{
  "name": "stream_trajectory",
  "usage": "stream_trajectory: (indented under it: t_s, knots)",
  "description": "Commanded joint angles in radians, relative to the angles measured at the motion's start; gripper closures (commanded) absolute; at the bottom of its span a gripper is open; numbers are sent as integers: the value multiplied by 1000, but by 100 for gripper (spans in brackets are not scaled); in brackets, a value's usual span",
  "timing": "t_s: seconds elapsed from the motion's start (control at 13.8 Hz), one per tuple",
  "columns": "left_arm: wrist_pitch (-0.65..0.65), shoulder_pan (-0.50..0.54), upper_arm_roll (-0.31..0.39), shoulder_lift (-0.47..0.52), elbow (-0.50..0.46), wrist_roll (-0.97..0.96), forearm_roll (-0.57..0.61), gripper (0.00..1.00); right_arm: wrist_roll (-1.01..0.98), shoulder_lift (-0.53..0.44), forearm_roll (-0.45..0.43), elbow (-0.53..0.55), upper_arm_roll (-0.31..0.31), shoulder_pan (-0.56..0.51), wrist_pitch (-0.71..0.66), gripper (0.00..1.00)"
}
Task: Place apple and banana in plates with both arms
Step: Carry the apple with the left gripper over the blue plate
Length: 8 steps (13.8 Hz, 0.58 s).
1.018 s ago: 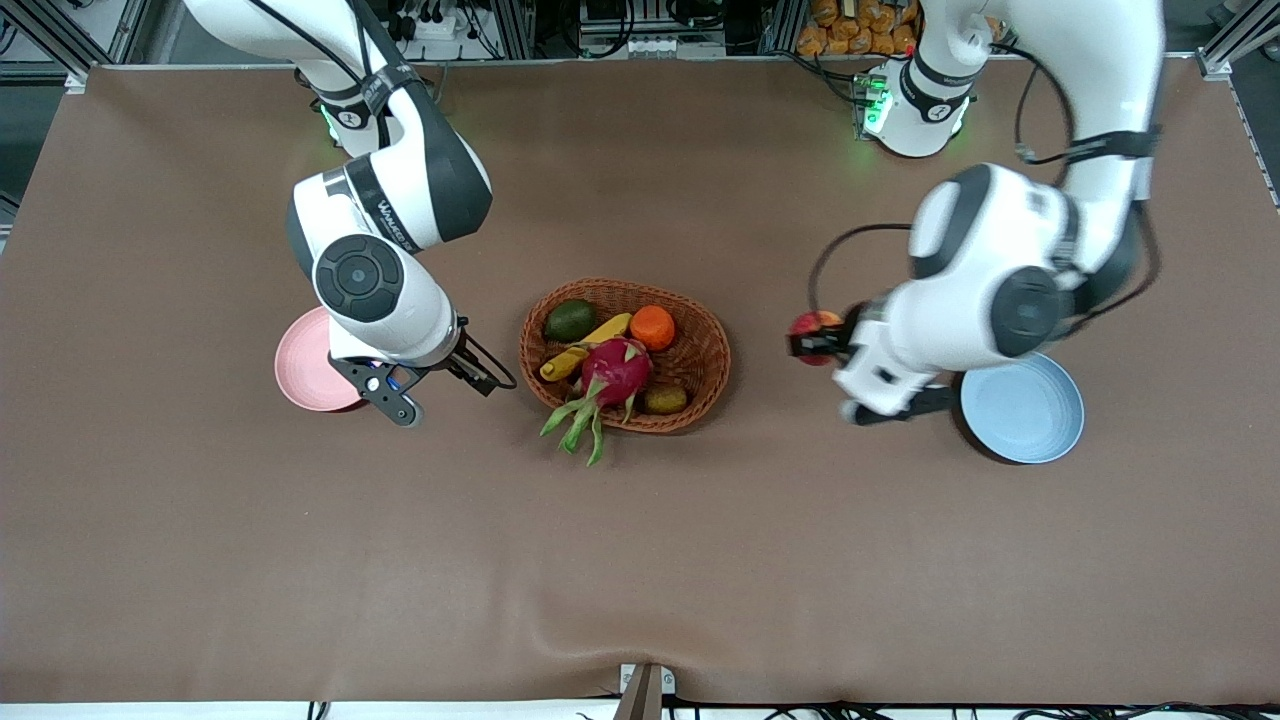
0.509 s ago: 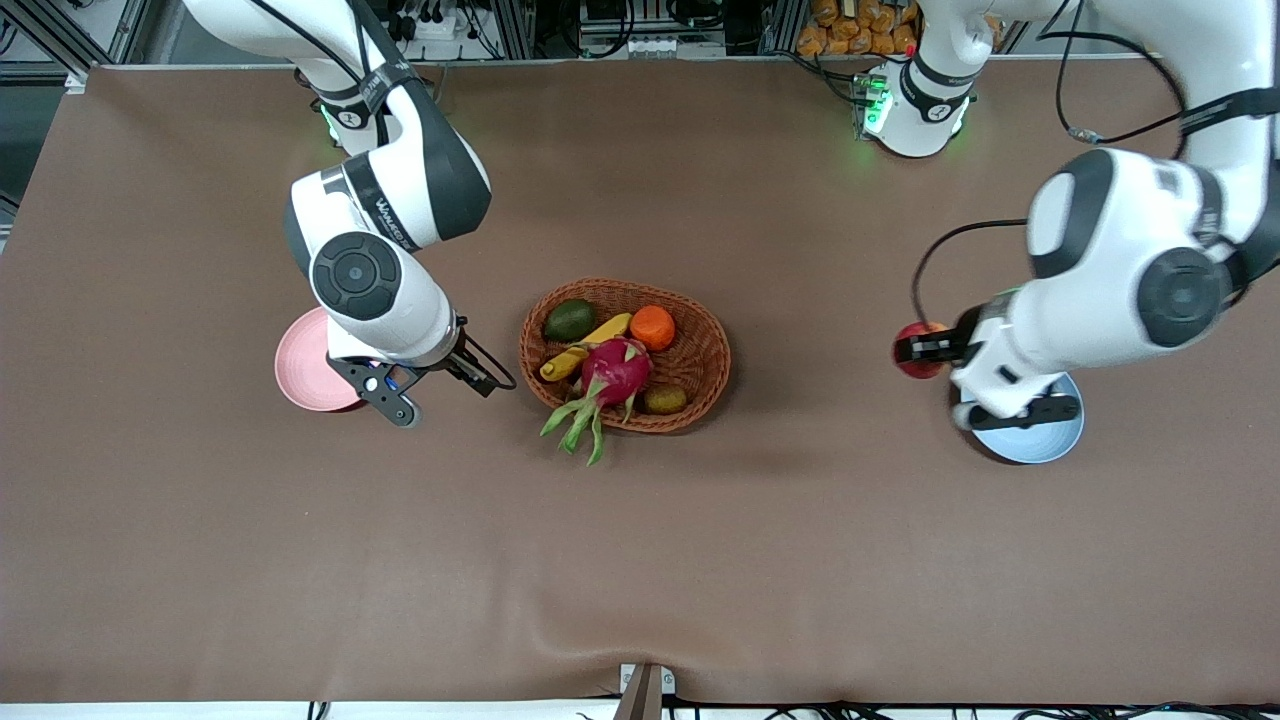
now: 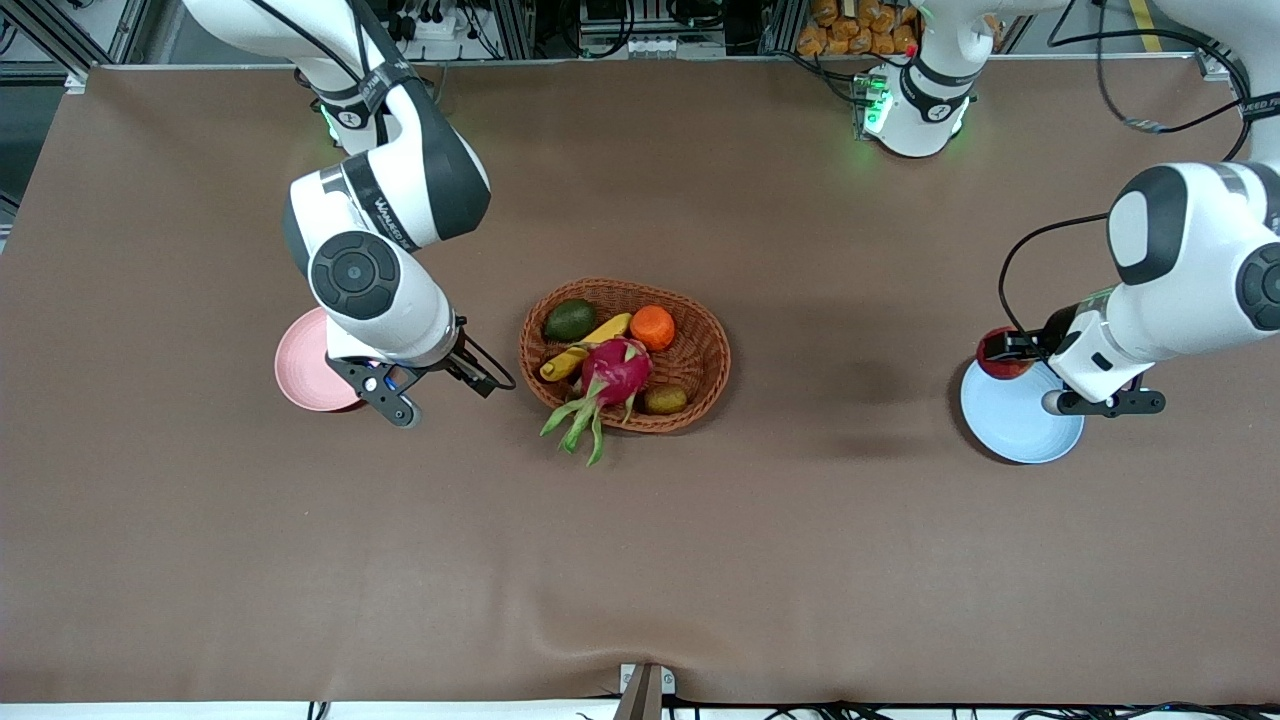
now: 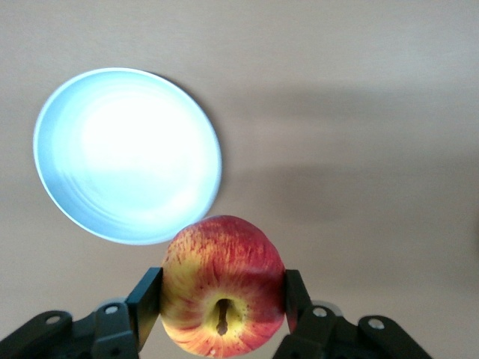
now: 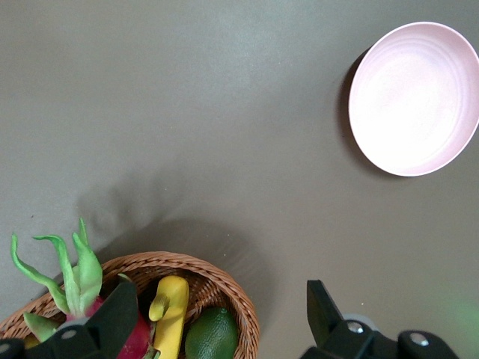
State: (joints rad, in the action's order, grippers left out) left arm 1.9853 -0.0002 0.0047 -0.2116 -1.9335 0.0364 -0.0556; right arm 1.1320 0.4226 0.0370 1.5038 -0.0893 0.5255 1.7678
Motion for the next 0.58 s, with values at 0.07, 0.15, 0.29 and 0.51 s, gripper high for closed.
stream_trajectory:
  t_s: [0.07,0.15,0.29,0.51]
  knots:
    - [133,121,-14,46,-154,176,25,80,11,-13,-5,1,6,-7,-16,0]
    - [139,149,-15,46,-163,212,25,80,12,-15,-5,0,6,-7,-16,0]
    - [170,198,-15,28,-166,278,25,80,12,-15,-5,0,6,-7,-16,0]
    - [304,235,-17,-67,-159,373,14,80,11,-18,-6,0,6,-7,-19,0]
